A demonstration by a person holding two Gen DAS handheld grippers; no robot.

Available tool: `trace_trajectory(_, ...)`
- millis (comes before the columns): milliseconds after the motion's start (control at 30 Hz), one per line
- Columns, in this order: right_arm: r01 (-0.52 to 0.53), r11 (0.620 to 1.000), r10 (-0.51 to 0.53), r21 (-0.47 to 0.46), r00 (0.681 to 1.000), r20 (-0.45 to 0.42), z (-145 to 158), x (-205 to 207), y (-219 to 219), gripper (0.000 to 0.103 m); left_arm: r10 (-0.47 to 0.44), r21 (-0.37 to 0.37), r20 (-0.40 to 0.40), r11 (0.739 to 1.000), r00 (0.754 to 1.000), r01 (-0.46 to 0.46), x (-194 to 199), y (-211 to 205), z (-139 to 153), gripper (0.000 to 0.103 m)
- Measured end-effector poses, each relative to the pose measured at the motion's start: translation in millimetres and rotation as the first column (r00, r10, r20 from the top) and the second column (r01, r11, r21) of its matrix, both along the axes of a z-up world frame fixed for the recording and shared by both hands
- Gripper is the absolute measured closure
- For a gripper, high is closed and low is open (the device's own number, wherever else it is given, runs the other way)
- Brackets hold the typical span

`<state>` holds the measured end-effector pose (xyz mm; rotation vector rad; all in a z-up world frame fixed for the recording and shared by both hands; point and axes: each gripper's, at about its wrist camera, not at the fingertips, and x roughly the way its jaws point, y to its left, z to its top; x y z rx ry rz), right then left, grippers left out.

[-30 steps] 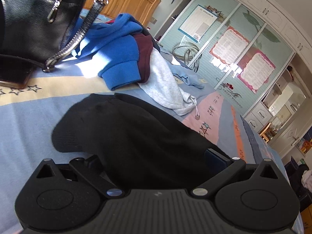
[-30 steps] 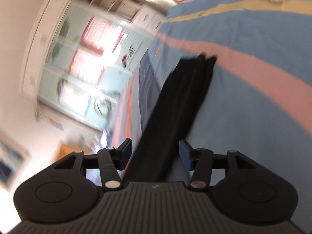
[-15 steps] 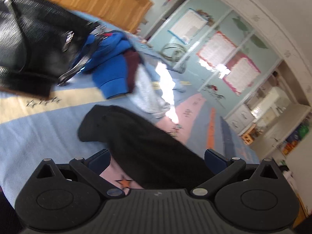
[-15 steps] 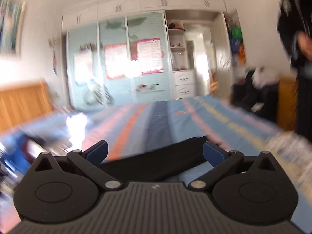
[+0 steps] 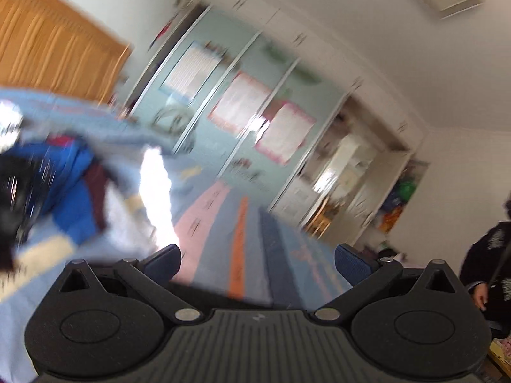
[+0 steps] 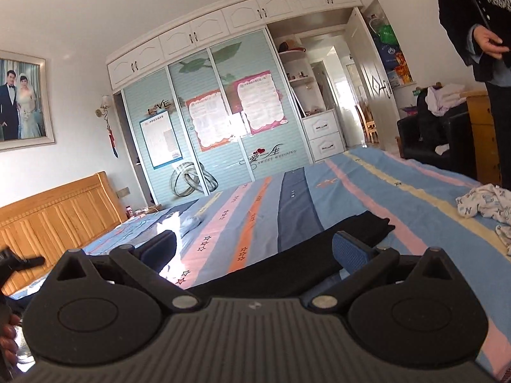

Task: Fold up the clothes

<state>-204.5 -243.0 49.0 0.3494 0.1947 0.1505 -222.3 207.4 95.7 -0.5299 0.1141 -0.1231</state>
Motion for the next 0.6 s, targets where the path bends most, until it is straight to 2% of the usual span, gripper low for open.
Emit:
trace_trajectory(67, 0.011, 0.999, -0.01, 0.032, 1.0, -0.017, -6.6, 2.5, -7.6, 0.0, 0.013, 0.055, 0.132, 0.998, 0.991, -0.021, -24.8, 2.1, 36.8, 0.001)
trace_trajectory(133, 0.033, 0.997, -0.031, 0.065, 0.999, -0.032, -12.1, 5.6, -18.2, 0.0, 0.017, 0.102, 0.273, 0.994, 0.962, -0.047, -52.9, 4.3, 75.0, 0.001)
trace_trajectory(200, 0.04, 0.994, -0.036, 0.1, 0.999, -0.041, -16.3, 5.6, -26.0, 0.0, -0.013, 0.121, 0.37, 0.992, 0.929, -0.034, -74.6, 5.4, 107.8, 0.001)
trace_trajectory(300, 0.035, 0.991, -0.031, 0.133, 0.999, -0.033, -18.8, 2.9, -31.1, 0.0, -0.061, 0.144, 0.461, 0.99, 0.885, -0.007, -96.5, 1.3, 139.1, 0.001)
trace_trajectory(367, 0.024, 0.99, -0.021, 0.14, 1.0, -0.022, -20.3, 0.3, -31.8, 0.0, -0.089, 0.161, 0.486, 0.987, 0.87, 0.012, -99.1, -9.2, 145.0, 0.001)
trace_trajectory(467, 0.005, 0.99, -0.001, 0.138, 1.0, -0.031, -22.8, -0.6, -31.8, 0.0, -0.079, 0.155, 0.432, 0.988, 0.898, 0.012, -82.7, -27.8, 134.6, 0.001)
trace_trajectory(600, 0.001, 0.989, 0.007, 0.147, 0.998, -0.054, -30.5, 2.7, -36.5, 0.0, -0.109, 0.112, 0.265, 0.99, 0.958, 0.081, -32.7, -48.7, 93.6, 0.001)
